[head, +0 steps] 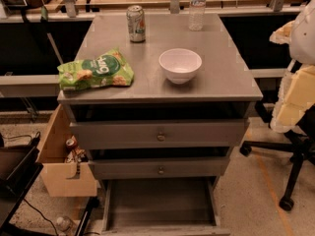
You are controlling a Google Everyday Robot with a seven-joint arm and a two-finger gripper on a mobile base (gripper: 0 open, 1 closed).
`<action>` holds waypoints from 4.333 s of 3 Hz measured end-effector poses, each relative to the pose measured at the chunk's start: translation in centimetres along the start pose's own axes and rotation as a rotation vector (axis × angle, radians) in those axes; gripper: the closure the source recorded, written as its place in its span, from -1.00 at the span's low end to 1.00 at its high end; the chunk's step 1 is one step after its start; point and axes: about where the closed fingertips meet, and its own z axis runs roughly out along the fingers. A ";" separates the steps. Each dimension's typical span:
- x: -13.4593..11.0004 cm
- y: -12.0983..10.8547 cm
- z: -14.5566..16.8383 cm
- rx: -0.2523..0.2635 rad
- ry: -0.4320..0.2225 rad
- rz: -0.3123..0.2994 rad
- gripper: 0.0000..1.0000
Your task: Place 7up can into bottom drawer
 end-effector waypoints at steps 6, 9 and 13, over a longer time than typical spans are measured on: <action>-16.5 -19.6 -6.8 0.356 -1.053 0.233 -1.00; -18.7 -23.5 -4.3 0.373 -1.063 0.301 -1.00; -27.1 -34.6 14.6 0.230 -0.910 0.442 -1.00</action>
Offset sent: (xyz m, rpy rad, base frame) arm -0.0042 0.0154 0.0029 0.1653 -0.1275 -0.0652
